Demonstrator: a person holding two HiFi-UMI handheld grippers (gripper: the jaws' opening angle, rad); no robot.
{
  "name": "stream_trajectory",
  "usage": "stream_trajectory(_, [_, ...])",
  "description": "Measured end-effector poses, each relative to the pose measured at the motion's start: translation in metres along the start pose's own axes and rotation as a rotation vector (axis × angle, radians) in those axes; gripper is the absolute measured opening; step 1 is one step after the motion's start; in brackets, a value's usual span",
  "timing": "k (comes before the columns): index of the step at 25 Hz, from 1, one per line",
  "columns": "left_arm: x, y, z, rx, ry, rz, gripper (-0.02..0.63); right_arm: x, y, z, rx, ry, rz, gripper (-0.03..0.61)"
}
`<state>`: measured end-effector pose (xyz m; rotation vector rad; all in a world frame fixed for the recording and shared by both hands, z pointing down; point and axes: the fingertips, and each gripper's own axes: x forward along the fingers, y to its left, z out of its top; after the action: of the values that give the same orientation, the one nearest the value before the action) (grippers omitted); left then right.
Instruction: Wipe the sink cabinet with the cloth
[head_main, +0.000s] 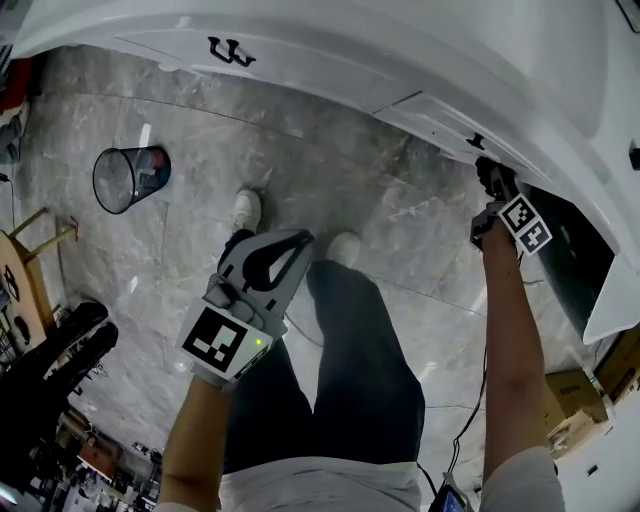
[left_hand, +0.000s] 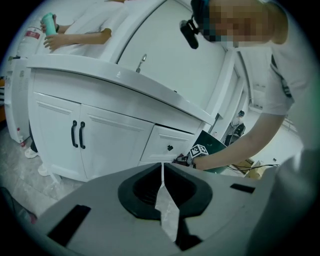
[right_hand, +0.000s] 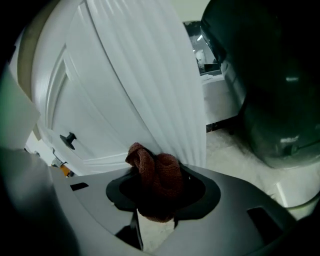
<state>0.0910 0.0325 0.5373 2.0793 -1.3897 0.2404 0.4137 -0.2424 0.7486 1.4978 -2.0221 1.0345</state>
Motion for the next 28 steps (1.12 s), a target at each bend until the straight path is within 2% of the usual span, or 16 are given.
stream_trajectory(9, [-0.004, -0.005, 0.005, 0.000, 0.010, -0.040, 0.012, -0.026, 0.004, 0.020, -0.006, -0.035, -0.017, 0.164])
stream_trajectory(14, [-0.011, -0.013, 0.011, -0.020, 0.021, -0.062, 0.012, -0.052, 0.015, 0.044, -0.037, -0.068, -0.014, 0.164])
stream_trajectory(18, [-0.020, -0.018, 0.017, 0.006, 0.018, -0.097, 0.012, -0.077, 0.022, 0.066, -0.066, -0.095, -0.021, 0.163])
stream_trajectory(28, [-0.041, -0.028, 0.040, 0.011, -0.005, -0.138, 0.012, -0.133, 0.034, 0.114, -0.114, -0.186, -0.047, 0.163])
